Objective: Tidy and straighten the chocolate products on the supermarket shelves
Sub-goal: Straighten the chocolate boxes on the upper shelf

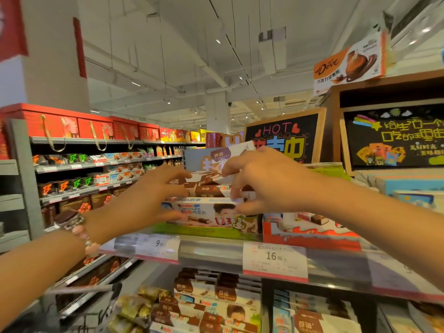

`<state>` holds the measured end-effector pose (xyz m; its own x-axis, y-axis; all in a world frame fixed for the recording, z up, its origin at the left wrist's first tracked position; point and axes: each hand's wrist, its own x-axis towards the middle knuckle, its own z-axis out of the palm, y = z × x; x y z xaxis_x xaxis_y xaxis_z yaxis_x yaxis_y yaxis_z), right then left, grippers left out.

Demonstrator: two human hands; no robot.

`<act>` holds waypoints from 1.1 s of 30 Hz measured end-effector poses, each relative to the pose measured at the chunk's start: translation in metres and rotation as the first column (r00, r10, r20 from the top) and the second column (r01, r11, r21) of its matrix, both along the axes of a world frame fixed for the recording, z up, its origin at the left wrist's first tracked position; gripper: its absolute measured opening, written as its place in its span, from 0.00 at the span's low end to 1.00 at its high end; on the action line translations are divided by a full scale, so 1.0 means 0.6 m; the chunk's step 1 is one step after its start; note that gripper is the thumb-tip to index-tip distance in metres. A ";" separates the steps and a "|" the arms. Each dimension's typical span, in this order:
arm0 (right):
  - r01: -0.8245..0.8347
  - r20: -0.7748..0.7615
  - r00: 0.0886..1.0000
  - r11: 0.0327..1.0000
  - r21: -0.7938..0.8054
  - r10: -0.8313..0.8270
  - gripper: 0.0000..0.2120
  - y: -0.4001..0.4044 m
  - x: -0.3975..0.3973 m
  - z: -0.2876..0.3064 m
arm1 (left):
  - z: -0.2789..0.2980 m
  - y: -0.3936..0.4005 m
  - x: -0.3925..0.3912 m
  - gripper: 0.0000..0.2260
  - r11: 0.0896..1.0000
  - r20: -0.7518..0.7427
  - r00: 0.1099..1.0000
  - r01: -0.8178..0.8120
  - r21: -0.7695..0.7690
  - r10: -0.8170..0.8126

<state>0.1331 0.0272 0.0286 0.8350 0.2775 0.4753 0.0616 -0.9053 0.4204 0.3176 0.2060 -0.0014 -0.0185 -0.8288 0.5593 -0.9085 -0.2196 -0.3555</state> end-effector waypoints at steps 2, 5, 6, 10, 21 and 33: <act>0.023 0.024 0.999 0.997 -0.071 -0.022 0.12 0.002 0.011 -0.005 | -0.002 -0.005 0.011 0.12 0.999 -0.070 0.997 0.034 -0.021 -0.036; 0.043 0.032 0.999 0.998 -0.047 -0.042 0.16 0.006 0.026 -0.013 | 0.008 -0.011 0.019 0.08 0.997 -0.217 0.974 0.072 -0.006 -0.072; 0.050 0.038 0.998 0.998 -0.034 -0.049 0.16 0.007 0.030 -0.014 | 0.015 -0.012 0.020 0.09 0.998 -0.263 0.963 0.069 0.008 -0.065; 0.041 0.054 0.997 0.986 0.162 -0.051 0.14 0.007 0.034 -0.004 | 0.040 -0.005 0.010 0.12 0.997 -0.442 0.896 0.075 0.035 -0.052; -0.152 0.142 0.987 0.731 0.665 0.075 0.03 -0.021 -0.043 0.065 | 0.085 -0.022 -0.079 0.13 0.932 -0.626 0.694 0.211 -0.295 -0.356; 0.076 -0.028 0.996 0.669 0.739 -0.083 0.03 -0.123 -0.196 0.055 | 0.071 -0.175 -0.181 0.08 0.892 -0.546 0.708 0.393 -0.223 -0.448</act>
